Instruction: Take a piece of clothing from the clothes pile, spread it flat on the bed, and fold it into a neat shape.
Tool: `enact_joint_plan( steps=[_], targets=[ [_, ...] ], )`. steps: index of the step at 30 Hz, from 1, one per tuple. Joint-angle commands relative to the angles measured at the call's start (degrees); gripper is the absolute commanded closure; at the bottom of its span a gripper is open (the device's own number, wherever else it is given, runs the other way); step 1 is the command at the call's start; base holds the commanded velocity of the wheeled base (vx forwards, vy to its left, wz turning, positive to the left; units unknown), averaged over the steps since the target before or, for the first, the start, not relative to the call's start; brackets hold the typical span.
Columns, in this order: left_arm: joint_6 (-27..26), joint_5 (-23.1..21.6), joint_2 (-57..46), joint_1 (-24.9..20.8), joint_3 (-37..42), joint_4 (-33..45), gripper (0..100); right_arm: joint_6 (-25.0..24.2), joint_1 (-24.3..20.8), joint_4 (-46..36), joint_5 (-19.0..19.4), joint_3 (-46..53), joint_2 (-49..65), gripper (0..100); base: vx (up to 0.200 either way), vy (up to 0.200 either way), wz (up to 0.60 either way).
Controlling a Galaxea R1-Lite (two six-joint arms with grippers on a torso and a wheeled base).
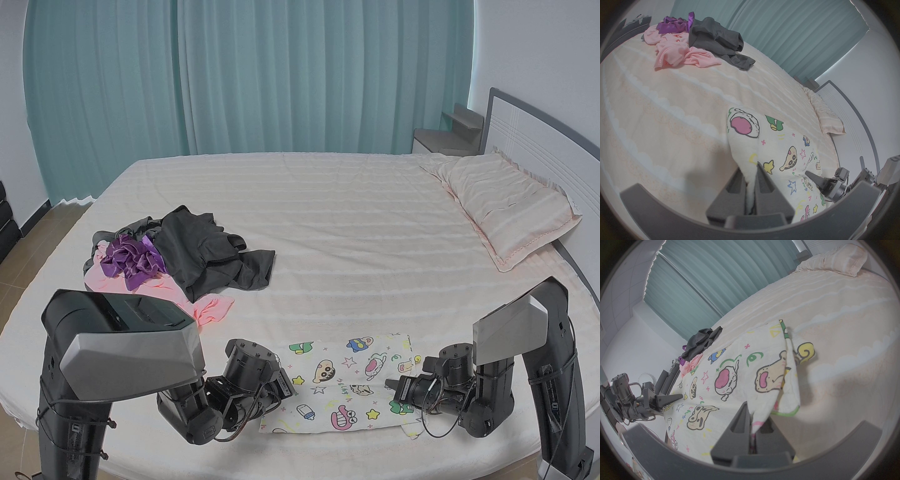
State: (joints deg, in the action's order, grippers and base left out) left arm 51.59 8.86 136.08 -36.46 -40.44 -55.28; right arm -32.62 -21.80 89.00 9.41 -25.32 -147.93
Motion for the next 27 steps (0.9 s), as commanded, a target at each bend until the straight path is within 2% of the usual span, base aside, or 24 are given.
enact_joint_plan(
  steps=[1,14,17,18,22,27],
  targets=[
    [0.26,0.01,-0.29,-0.01,0.53,0.00,100,0.01,0.00,0.73,-0.09,0.01,0.01,100,-0.200,0.000,0.00],
    [0.35,0.01,-1.00,0.78,0.45,-0.26,100,-0.16,0.18,0.82,-1.33,-0.61,0.28,100,0.000,0.000,0.00],
    [0.35,0.45,-1.00,0.87,0.45,-0.26,100,-1.30,0.09,0.82,-2.47,-0.87,0.28,100,0.000,0.000,0.00],
    [0.53,1.86,-1.00,0.78,0.36,-0.26,100,-2.80,-0.09,0.82,-3.08,-1.31,0.28,100,0.000,0.000,0.00],
    [0.79,2.30,-1.08,0.60,0.80,-0.26,100,-3.24,-0.18,0.82,-3.17,-1.40,0.28,100,0.000,0.000,0.00],
    [0.79,2.30,-2.05,0.78,1.85,-0.26,100,-3.33,-0.18,0.82,-3.17,-1.40,0.28,100,0.000,0.200,0.00]
  ],
)
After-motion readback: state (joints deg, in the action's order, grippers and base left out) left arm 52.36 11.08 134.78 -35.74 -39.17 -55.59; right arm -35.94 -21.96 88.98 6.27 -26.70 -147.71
